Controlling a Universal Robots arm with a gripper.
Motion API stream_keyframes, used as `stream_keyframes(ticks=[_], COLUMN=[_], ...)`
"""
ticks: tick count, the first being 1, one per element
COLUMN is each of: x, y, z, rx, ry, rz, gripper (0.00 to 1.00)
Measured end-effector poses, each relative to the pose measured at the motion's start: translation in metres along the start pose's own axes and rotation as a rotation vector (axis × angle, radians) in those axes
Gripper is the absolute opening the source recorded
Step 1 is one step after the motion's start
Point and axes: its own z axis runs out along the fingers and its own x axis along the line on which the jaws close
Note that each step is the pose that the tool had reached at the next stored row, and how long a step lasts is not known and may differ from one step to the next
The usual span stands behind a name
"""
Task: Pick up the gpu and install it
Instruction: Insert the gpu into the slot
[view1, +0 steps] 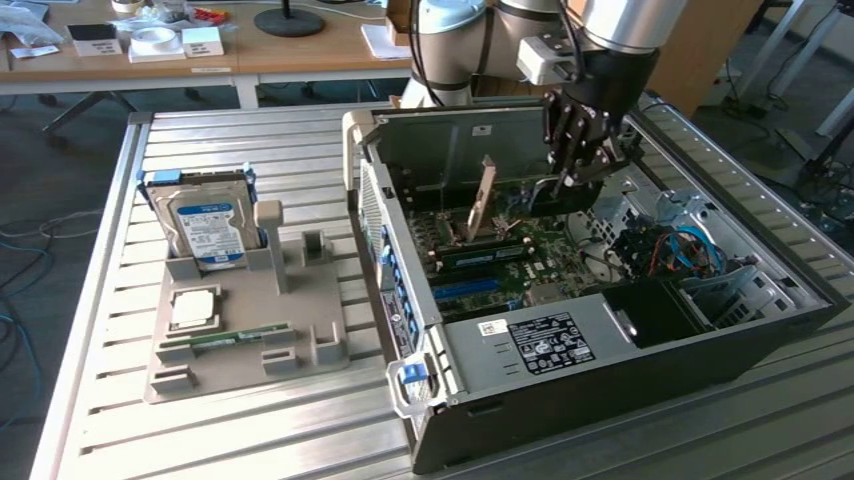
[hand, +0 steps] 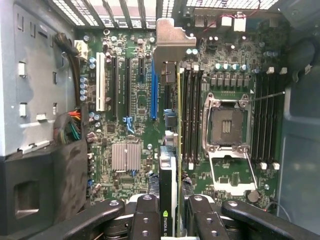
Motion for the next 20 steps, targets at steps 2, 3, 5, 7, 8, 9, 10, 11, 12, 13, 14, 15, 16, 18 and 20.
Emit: stream_keyframes(ticks=[2,3,5,7,8,9,10,11,12,13,14,15,16,18,20], x=[0.0000,0.0001,0.0001,0.0001,0.0001,0.0001,0.0001,0.0001,0.0000,0.0000,0.0001,0.0001,0.0001,0.0001,0.0001], y=[0.0016,0.0023,0.0027,0.0027,0.0028,0.0028,0.0028,0.0031,0.0033,0.0037,0.0041,0.0046,0.0050,0.0057,0.0057], z=[0.0024,0.0032,0.0035,0.0037,0.0037,0.0037,0.0037,0.0038,0.0042,0.0047,0.0052,0.0058,0.0064,0.0072,0.0073], rx=[0.0001,0.0001,-0.0001,0.0000,0.0000,0.0000,0.0000,0.0000,0.0001,0.0002,0.0001,0.0000,0.0001,0.0000,0.0000], ry=[0.0000,0.0001,0.0004,0.0000,0.0000,0.0001,0.0001,0.0000,-0.0002,-0.0003,-0.0001,0.0001,0.0000,0.0001,0.0000], rz=[0.000,0.000,0.000,0.000,0.000,0.000,0.000,0.000,0.000,0.000,0.000,0.000,0.000,0.000,0.000], gripper=[0.27,0.27,0.27,0.27,0.27,0.27,0.27,0.27,0.27,0.27,0.27,0.27,0.27,0.27,0.27])
